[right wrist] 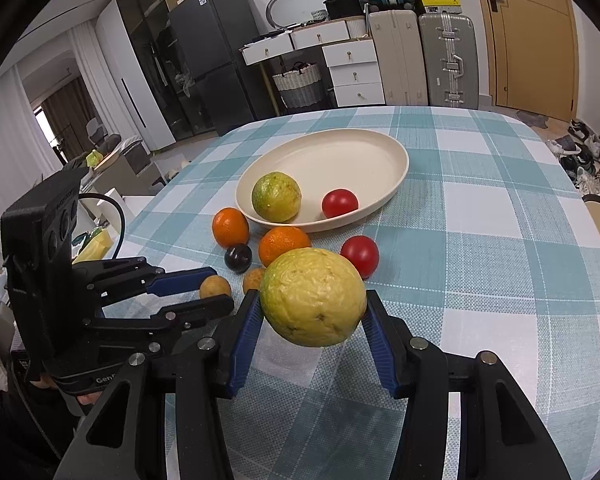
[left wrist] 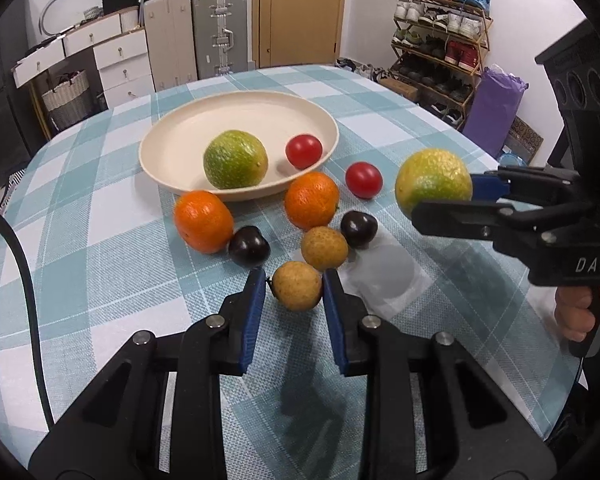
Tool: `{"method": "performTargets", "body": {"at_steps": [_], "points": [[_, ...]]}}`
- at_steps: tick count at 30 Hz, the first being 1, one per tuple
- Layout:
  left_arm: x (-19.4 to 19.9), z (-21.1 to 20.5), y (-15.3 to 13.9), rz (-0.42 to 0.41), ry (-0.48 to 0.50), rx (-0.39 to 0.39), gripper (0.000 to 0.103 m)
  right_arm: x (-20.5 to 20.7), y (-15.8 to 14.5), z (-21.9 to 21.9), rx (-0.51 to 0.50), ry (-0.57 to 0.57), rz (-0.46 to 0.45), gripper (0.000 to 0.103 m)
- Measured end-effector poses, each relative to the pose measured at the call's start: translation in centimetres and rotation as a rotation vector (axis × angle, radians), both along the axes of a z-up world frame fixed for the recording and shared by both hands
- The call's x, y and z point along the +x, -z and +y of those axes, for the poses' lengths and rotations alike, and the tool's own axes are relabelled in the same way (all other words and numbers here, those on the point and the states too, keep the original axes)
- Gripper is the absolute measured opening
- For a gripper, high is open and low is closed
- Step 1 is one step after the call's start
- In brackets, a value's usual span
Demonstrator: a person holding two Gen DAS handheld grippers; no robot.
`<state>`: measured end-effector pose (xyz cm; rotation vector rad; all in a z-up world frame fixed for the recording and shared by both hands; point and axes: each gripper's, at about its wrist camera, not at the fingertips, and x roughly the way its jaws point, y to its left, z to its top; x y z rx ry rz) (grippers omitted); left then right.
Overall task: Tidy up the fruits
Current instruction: 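Carry the lemon and brown fruit into the plate and open both grippers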
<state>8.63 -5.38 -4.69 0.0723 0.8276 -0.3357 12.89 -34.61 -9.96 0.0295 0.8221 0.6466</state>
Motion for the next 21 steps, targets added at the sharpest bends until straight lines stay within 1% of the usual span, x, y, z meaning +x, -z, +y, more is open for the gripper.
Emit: {"method": "performTargets", "body": {"at_steps": [9, 21], "points": [[0.4, 1.9, -2.0, -0.069, -0.066, -0.025, 0.026, 0.3, -0.3, 0.0, 0.008, 0.006, -0.024, 0.051], [1.7, 4.0, -3.9, -0.117, -0.154, -0.034, 0.026, 1.6, -1.7, 1.2, 0.014, -0.007, -0.056, 0.051]]}}
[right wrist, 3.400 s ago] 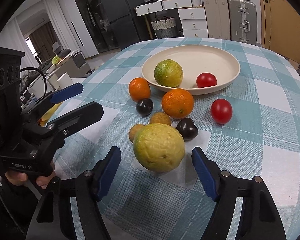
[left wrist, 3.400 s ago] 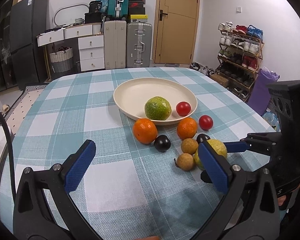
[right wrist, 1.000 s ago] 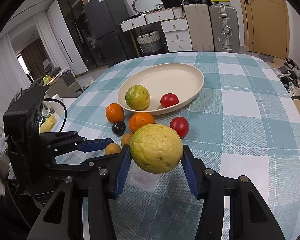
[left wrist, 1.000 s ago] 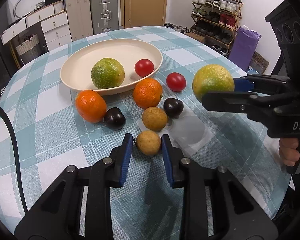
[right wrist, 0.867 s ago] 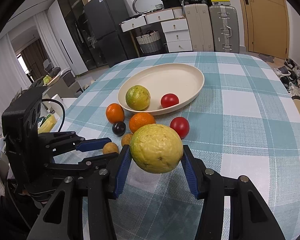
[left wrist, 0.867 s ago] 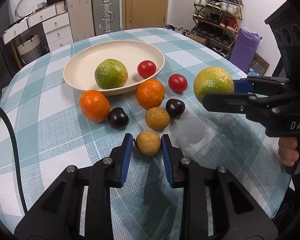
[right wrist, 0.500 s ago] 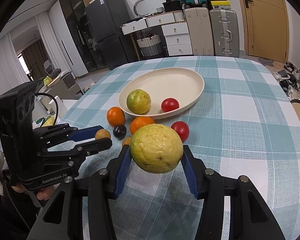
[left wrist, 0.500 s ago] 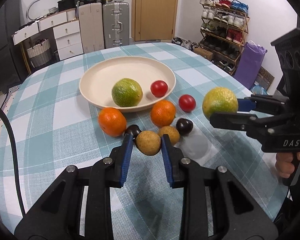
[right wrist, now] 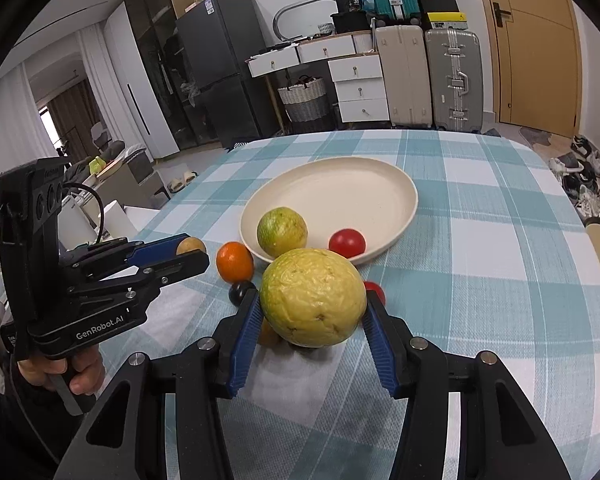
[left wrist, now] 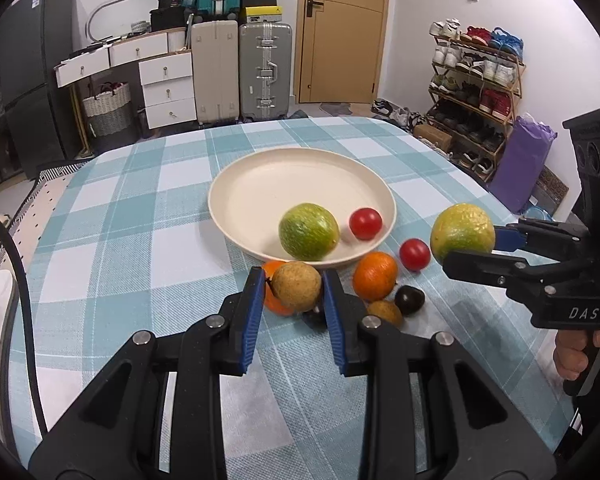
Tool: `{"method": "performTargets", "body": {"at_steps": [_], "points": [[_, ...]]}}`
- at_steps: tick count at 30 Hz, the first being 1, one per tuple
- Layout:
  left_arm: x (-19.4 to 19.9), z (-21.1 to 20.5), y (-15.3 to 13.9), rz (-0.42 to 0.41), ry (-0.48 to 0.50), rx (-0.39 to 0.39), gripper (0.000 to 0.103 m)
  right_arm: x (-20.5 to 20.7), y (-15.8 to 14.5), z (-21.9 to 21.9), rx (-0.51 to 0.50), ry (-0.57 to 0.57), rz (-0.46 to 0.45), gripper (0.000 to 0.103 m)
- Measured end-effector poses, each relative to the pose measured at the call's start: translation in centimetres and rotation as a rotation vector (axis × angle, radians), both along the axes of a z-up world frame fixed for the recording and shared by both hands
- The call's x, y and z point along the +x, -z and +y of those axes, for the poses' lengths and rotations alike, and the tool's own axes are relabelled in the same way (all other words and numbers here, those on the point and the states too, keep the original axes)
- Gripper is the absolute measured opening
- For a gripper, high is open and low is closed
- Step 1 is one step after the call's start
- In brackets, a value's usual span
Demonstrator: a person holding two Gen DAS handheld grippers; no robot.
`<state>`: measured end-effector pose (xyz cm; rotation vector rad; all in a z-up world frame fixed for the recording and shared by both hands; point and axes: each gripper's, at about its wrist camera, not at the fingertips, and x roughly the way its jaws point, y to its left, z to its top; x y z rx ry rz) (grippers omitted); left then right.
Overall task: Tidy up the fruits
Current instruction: 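Carry the lemon and brown fruit into the plate and open both grippers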
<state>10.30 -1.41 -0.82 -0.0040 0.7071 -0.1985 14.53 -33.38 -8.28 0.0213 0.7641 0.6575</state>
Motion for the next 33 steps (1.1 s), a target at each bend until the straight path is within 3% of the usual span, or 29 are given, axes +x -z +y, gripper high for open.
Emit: {"method": "performTargets", "body": {"at_steps": [18, 33], "points": [[3.8, 1.4, -1.8, -0.050, -0.059, 0.001, 0.027, 4.3, -1.8, 1.4, -0.012, -0.008, -0.033, 0.051], [9.8, 2.3, -0.1, -0.022, -0.089, -0.016, 0.027, 10.1, -0.5, 2.0, -0.009, 0.041, 0.018, 0.051]]}}
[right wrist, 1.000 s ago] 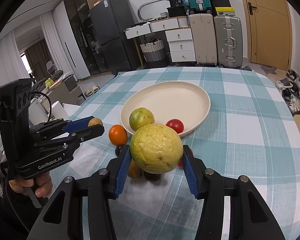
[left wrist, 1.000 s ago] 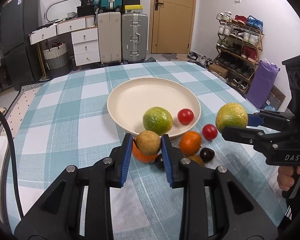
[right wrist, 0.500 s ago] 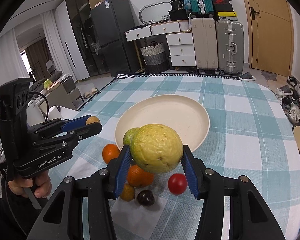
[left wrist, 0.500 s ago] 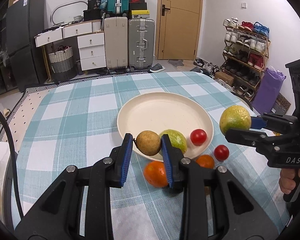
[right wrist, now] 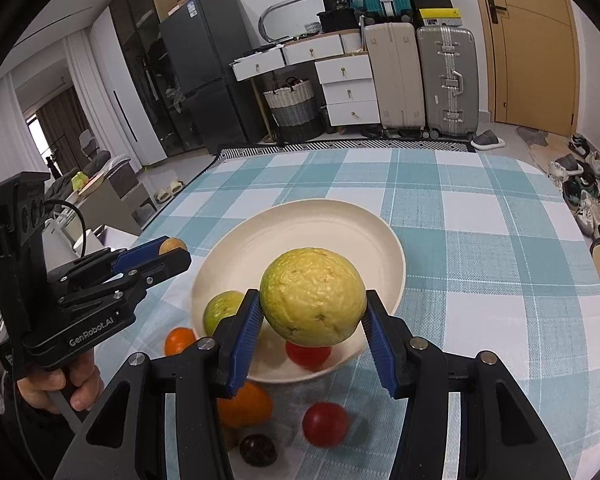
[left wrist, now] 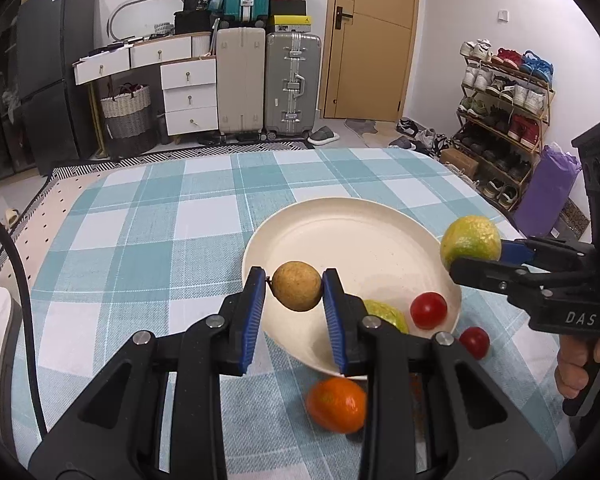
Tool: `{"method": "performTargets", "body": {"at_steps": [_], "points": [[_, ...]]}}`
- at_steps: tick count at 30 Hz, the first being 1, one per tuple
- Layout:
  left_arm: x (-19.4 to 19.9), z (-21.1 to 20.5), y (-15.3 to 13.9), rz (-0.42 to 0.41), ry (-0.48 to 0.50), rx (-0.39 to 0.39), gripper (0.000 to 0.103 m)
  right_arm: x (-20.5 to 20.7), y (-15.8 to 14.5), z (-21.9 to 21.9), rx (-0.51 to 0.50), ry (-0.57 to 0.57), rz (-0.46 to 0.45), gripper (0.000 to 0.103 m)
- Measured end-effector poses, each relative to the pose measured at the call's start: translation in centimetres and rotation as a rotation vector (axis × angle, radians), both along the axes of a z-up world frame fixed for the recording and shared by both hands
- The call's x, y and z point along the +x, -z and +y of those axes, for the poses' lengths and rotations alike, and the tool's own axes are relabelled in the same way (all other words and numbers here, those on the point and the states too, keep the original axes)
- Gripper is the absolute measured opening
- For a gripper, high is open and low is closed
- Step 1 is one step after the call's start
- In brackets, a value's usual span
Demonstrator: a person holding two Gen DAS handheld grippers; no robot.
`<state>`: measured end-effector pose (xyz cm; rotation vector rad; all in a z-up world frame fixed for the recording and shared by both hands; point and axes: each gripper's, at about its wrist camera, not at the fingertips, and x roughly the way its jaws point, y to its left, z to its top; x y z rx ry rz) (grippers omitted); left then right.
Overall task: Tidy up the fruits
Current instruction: 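Carry the lemon and brown fruit into the plate and open both grippers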
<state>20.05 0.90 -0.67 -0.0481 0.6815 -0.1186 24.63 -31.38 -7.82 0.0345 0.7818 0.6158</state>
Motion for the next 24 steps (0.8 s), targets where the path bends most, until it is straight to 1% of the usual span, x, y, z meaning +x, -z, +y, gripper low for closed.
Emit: {"method": "performTargets", "body": {"at_steps": [4, 7, 12, 23, 24], "points": [[1.3, -0.2, 0.9, 0.013, 0.003, 0.011, 0.027, 1.6, 1.0, 0.7, -0.010, 0.007, 0.025, 0.051], [2.0, 0.0, 1.3, 0.022, 0.008, -0.006, 0.027, 2.4, 1.5, 1.1, -0.017, 0.015, 0.041, 0.051], [2.7, 0.1, 1.8, 0.028, 0.011, -0.013, 0.027, 3.5, 2.6, 1.8, -0.029, 0.016, 0.066, 0.051], [3.6, 0.1, 3.1, 0.056, 0.029, -0.011, 0.027, 4.4, 4.1, 3.1, -0.072, 0.013, 0.093, 0.052], [3.7, 0.1, 3.2, 0.057, 0.031, -0.012, 0.027, 4.3, 4.1, 3.3, -0.083, 0.017, 0.083, 0.052]]}}
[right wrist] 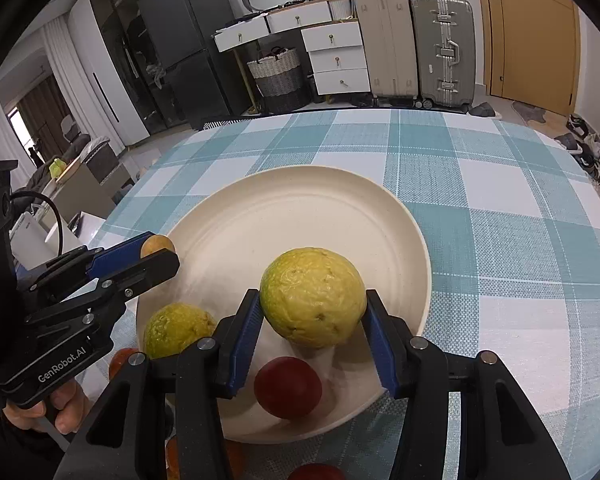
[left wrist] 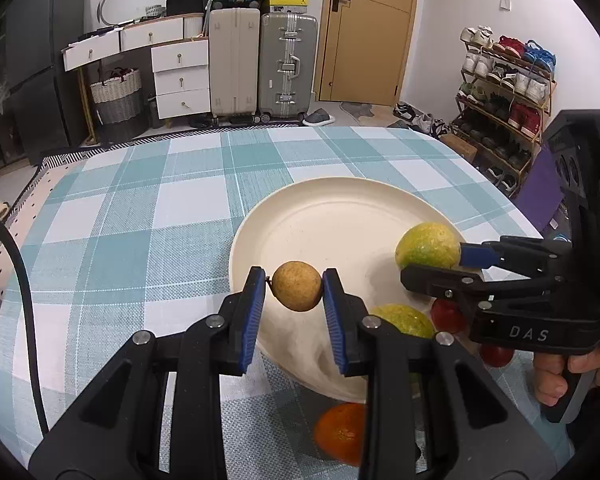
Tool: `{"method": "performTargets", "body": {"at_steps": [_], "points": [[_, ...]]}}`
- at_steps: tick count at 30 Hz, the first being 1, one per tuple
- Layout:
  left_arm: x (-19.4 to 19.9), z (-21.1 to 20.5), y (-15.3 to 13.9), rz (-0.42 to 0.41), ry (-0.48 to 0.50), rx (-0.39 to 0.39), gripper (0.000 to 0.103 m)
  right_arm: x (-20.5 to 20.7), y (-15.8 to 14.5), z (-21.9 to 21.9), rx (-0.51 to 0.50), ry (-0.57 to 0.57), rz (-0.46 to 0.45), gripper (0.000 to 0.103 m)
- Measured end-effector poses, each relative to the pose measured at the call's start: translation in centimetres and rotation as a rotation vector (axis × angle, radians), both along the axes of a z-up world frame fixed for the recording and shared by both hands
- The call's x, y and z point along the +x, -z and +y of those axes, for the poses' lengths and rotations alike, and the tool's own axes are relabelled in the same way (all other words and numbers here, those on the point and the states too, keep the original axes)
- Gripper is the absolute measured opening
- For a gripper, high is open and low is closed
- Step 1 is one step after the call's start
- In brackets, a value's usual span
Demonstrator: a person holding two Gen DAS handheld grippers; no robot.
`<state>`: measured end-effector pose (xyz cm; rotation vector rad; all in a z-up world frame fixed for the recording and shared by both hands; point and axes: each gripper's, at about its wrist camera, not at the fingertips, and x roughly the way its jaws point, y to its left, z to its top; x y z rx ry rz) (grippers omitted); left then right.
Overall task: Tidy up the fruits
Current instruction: 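Carry the lemon and brown fruit into the plate and open both grippers, then lift both grippers away from the plate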
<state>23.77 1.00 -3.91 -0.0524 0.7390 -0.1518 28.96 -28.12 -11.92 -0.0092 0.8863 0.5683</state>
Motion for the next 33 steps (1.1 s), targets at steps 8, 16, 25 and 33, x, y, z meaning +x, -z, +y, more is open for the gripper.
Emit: {"method": "performTargets", "body": {"at_steps": [8, 16, 25, 33], "points": [[0.3, -0.1, 0.8, 0.019, 0.020, -0.002, 0.027, -0.1, 0.1, 0.3, -0.030, -0.007, 0.001, 0.052], [-0.4, -0.4, 0.7, 0.007, 0.030, 0.025, 0.037, -1.1, -1.2, -0.6, -0.007, -0.001, -0.046, 0.053], [-4.2, 1.1, -1.6, -0.066, -0.008, -0.012, 0.085, -3.4, -3.1, -3.8, 0.044, 0.041, -0.082, 0.085], [-9.0, 2.3, -3.1, -0.099, -0.048, -0.052, 0.103, -6.5, -3.7, -5.4, 0.059, 0.059, -0.109, 0.103]]}}
